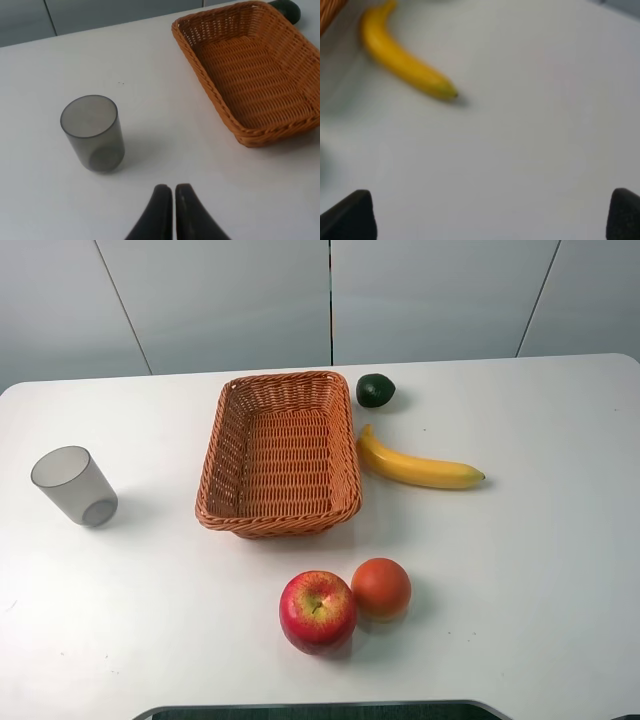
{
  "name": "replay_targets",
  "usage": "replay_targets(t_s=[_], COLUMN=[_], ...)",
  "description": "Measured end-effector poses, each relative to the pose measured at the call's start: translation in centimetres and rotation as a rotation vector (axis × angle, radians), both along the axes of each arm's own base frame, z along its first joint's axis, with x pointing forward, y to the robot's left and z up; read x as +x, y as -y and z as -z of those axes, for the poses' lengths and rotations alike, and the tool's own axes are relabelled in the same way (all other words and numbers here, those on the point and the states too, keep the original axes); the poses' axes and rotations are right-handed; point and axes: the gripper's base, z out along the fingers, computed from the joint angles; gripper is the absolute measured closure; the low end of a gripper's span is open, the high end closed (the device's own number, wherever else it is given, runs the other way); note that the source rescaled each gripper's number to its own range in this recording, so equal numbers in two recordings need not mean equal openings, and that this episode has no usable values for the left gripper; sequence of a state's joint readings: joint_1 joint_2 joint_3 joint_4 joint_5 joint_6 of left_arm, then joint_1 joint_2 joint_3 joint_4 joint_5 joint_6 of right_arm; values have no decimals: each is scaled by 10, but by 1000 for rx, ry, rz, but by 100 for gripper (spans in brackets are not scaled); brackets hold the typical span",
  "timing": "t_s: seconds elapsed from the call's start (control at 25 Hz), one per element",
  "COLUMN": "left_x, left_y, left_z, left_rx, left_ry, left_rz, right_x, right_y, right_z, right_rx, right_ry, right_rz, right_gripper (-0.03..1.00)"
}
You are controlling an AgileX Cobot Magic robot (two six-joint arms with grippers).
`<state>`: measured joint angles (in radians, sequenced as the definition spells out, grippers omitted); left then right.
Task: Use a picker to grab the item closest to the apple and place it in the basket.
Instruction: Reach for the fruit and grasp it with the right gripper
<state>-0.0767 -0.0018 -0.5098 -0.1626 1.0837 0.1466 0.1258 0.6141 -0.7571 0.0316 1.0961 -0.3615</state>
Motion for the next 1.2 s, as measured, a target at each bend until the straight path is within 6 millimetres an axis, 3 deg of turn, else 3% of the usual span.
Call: replay_targets(t_s=[0.2,0.4,0.64,0.92,1.2], left_x=[0,0,0,0,0], left_y=[0,0,0,0,0], left_z=[0,0,0,0,0], left_rx=[0,0,0,0,0], left_ry=[0,0,0,0,0], left_rz=[0,0,0,0,0], right_x=[37,60,74,86,80], right_y=[-24,-63,-103,-129,-168], right_z=[22,51,86,113,140], right_rx=[-93,-239,-365,-344,-335], right_ry=[-176,-301,-386,-396,-376], right_rz=[-222,-515,-814,-931,-1040], right_gripper=[-3,-3,-3,-3,-3])
